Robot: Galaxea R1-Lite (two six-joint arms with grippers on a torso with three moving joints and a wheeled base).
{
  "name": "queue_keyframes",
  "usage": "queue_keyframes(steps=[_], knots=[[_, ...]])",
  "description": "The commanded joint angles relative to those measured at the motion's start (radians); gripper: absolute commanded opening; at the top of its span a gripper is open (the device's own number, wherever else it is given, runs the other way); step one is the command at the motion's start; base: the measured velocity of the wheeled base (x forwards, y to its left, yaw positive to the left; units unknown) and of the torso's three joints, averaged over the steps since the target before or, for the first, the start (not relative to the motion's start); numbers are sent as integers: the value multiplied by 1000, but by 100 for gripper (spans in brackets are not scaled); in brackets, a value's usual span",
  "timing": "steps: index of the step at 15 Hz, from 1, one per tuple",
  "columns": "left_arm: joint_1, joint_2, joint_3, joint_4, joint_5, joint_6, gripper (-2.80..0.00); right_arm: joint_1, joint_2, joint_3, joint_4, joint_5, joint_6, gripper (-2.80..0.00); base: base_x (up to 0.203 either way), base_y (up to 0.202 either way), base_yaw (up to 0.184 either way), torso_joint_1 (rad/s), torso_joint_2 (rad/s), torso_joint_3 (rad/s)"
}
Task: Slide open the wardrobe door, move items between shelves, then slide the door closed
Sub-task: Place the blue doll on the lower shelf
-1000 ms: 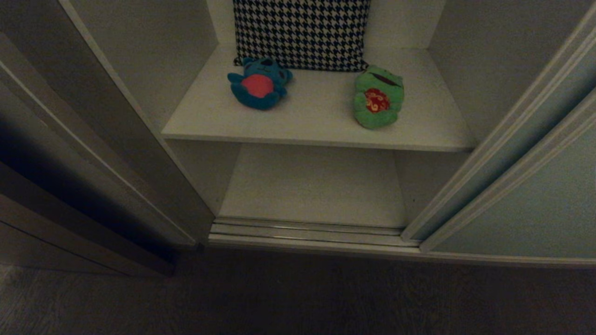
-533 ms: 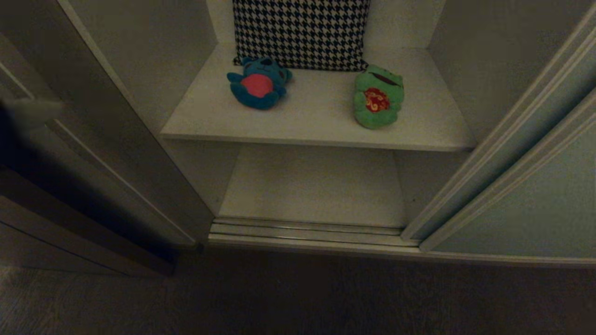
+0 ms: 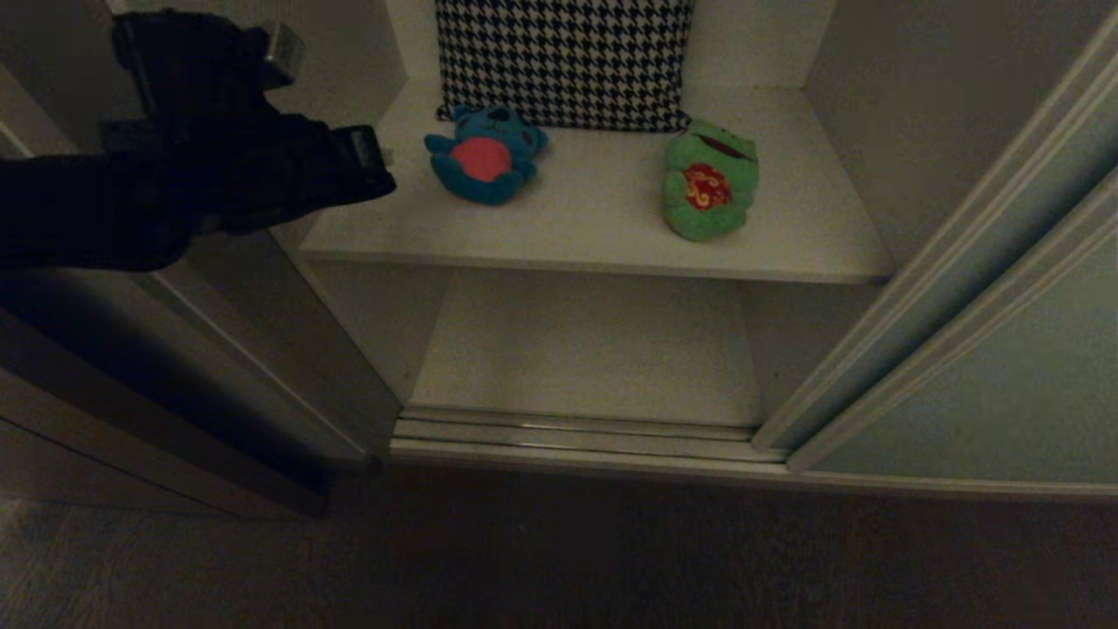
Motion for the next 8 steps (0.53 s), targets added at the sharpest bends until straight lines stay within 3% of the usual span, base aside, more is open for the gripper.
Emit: queue_keyframes(steps=[1,8], knots=[[-13,134,-99,28,-1,-44,0,0,0,2,0,0,-1,-280,0,0,0,0,0,0],[-35,216,-251,40,-6,-177,0,0,0,2,0,0,0,-280,0,0,0,0,0,0]])
